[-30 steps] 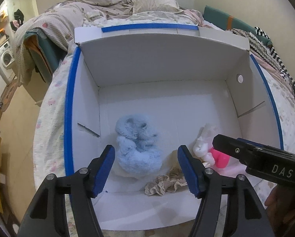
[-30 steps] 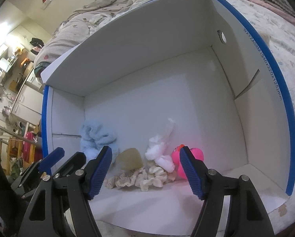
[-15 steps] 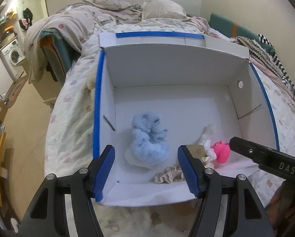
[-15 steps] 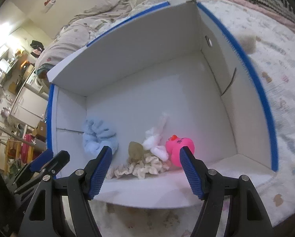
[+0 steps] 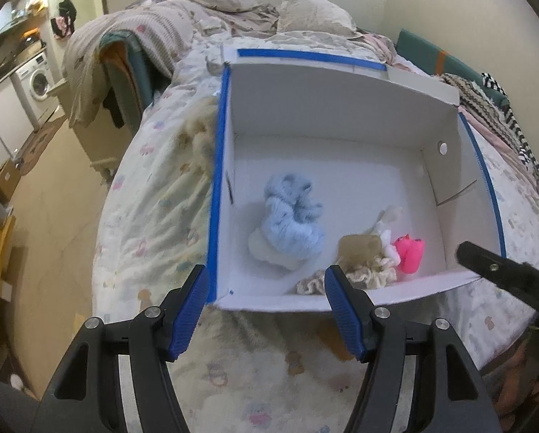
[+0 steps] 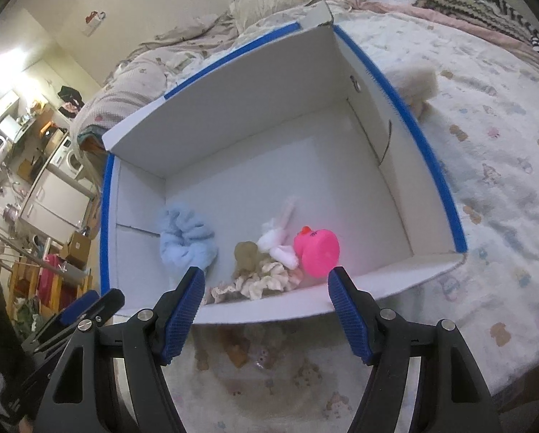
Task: Organize soft objects
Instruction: 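Reach in front of the box and grasp the clear plastic bag with the right tool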
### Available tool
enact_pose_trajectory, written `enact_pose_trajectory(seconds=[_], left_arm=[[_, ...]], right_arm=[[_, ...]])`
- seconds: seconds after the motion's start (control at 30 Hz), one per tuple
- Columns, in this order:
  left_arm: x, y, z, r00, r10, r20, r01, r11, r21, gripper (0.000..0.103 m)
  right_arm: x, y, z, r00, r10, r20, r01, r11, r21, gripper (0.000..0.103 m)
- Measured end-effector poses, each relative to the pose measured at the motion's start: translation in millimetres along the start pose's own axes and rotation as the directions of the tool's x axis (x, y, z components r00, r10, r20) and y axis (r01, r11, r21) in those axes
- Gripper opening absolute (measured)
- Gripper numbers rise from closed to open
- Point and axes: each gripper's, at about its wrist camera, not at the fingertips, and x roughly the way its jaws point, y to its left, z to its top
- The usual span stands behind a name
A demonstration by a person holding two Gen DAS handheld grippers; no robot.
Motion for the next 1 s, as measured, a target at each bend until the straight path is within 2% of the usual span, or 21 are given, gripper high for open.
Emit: enact_pose_trajectory(seconds=[0.17, 0.27, 0.37, 0.47, 0.57, 0.63, 0.77, 0.8, 0.9, 0.97, 1.0], left_arm=[[2.3, 10.0, -14.5, 0.999, 0.001, -0.04, -0.003, 0.999, -0.049, 0.065], [3.6, 10.9, -21.6, 0.999, -0.014, -0.052, 0.01, 0.998, -0.067, 0.066], [7.2, 4.3, -26.7, 0.998, -0.006, -0.07, 0.004, 0.999, -0.034, 0.066], [15.4, -5.2, -34.6, 0.994, -0.029, -0.109, 0.028, 1.0, -0.01, 0.066], [33.8, -14.6, -42.0, 0.979, -0.083, -0.187, 0.08, 0.996, -0.024, 0.066], [53.2, -18.4, -47.1, 0.955, -0.151, -0.255, 0.135, 0.988, -0.081, 0.062], [86.1, -17.6, -53.7, 0.907, -0.251, -0.339, 0.178, 0.956, -0.231, 0.056], [91.8, -17.2, -55.6, 0.9, -0.262, -0.348, 0.174, 0.949, -0.263, 0.053], [106.5, -13.4, -57.1, 0.893, -0.273, -0.358, 0.157, 0.934, -0.321, 0.032], [111.9, -11.8, -54.7, 0.895, -0.284, -0.343, 0.163, 0.926, -0.341, 0.006], [112.0, -11.9, -53.5, 0.895, -0.297, -0.334, 0.178, 0.922, -0.343, 0.005]], right_arm=[[-13.1, 0.4, -10.1, 1.0, 0.001, 0.027, 0.0, 1.0, -0.013, 0.077], [-7.4, -4.4, -16.0, 1.0, 0.019, -0.021, -0.019, 1.0, 0.024, 0.078], [3.3, -10.8, -21.8, 0.997, 0.016, -0.079, -0.012, 0.998, 0.054, 0.078], [8.8, -17.3, -23.1, 0.995, 0.013, -0.102, -0.006, 0.997, 0.075, 0.078], [10.8, -24.7, -24.1, 0.993, 0.019, -0.116, -0.006, 0.994, 0.107, 0.078], [12.7, -27.8, -25.0, 0.992, 0.018, -0.126, -0.003, 0.993, 0.119, 0.078], [13.4, -30.4, -26.2, 0.991, 0.012, -0.13, 0.004, 0.992, 0.123, 0.078], [13.7, -30.6, -26.9, 0.991, 0.01, -0.131, 0.006, 0.993, 0.122, 0.078], [15.4, -30.8, -27.5, 0.99, 0.002, -0.138, 0.014, 0.993, 0.117, 0.078], [16.8, -30.9, -27.6, 0.99, -0.002, -0.142, 0.019, 0.993, 0.115, 0.078], [17.6, -30.6, -27.3, 0.989, -0.002, -0.145, 0.019, 0.993, 0.115, 0.078]])
